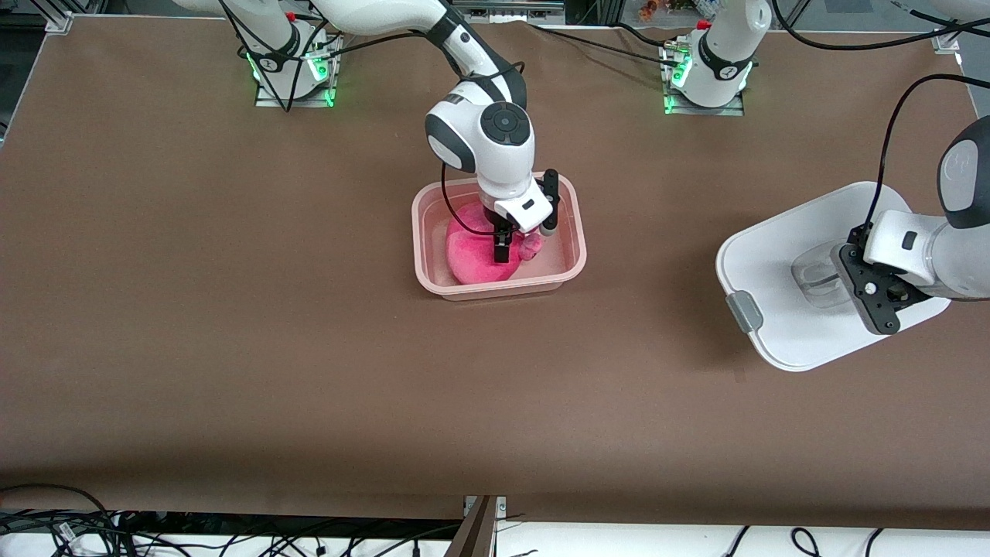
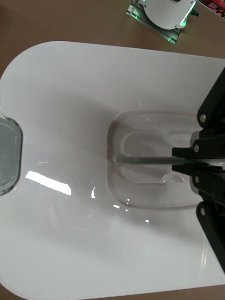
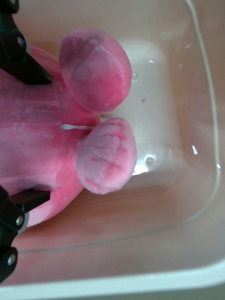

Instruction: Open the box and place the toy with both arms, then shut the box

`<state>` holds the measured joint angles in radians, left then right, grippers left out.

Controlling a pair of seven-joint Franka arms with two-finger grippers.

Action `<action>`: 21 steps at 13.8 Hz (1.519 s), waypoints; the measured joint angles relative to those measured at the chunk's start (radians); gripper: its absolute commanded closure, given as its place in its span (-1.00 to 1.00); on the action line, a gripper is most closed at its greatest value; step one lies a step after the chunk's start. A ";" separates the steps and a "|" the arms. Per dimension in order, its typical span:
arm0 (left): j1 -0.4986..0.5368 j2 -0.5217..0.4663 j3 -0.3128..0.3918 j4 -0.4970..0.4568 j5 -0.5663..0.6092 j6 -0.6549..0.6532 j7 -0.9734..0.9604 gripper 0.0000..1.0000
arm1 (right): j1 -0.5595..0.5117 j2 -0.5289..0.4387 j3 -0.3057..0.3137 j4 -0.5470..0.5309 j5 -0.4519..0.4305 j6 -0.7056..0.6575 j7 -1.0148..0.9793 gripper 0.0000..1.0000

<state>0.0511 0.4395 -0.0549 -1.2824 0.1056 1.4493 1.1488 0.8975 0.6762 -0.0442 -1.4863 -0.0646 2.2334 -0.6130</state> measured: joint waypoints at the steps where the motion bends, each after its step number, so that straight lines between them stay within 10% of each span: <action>1: 0.000 0.000 0.000 0.000 0.000 0.000 0.029 1.00 | 0.000 0.000 0.000 0.011 0.000 0.000 0.001 -1.00; 21: -0.070 0.050 -0.022 -0.026 -0.009 0.072 0.273 1.00 | -0.008 -0.015 -0.013 0.097 0.010 -0.093 0.007 -1.00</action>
<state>-0.0189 0.4894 -0.0770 -1.3085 0.0965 1.5213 1.4221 0.8896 0.6610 -0.0569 -1.3896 -0.0548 2.1408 -0.6060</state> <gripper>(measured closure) 0.930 0.000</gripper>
